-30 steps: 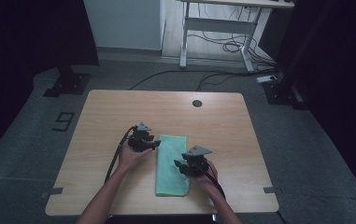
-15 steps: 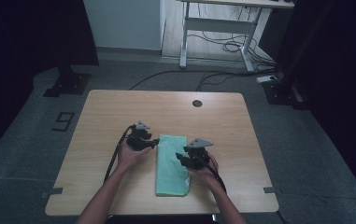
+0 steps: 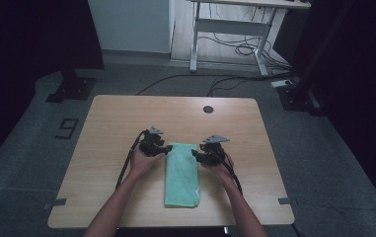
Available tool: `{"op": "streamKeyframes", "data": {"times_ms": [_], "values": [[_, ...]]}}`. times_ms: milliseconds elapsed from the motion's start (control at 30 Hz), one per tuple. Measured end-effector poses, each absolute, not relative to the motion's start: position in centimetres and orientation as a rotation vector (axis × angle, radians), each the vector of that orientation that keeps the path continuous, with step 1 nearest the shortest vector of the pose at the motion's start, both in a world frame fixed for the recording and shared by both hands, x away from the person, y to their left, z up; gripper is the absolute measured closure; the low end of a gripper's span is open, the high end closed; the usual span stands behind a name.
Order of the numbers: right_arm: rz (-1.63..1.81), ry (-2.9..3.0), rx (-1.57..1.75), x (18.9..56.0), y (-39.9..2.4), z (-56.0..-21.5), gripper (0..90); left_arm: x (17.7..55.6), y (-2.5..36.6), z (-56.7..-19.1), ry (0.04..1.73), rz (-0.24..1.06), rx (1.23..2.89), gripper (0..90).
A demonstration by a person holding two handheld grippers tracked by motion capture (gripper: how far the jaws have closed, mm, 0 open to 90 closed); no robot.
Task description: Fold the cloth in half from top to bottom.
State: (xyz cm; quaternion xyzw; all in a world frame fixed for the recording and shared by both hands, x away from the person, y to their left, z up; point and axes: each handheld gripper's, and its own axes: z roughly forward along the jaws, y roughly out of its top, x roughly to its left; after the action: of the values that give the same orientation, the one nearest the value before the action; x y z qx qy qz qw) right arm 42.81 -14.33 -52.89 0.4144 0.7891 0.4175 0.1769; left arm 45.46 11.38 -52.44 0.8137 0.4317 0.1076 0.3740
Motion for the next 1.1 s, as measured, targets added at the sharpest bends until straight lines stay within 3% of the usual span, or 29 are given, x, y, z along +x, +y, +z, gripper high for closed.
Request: {"op": "streamKeyframes", "data": {"times_ms": [1100], "values": [[1.122, 2.241, 1.233, 46.5, -13.7, -54.6, 50.0, 46.9, 10.7, -53.5, 1.162, 0.291, 2.115, 51.6]]}}
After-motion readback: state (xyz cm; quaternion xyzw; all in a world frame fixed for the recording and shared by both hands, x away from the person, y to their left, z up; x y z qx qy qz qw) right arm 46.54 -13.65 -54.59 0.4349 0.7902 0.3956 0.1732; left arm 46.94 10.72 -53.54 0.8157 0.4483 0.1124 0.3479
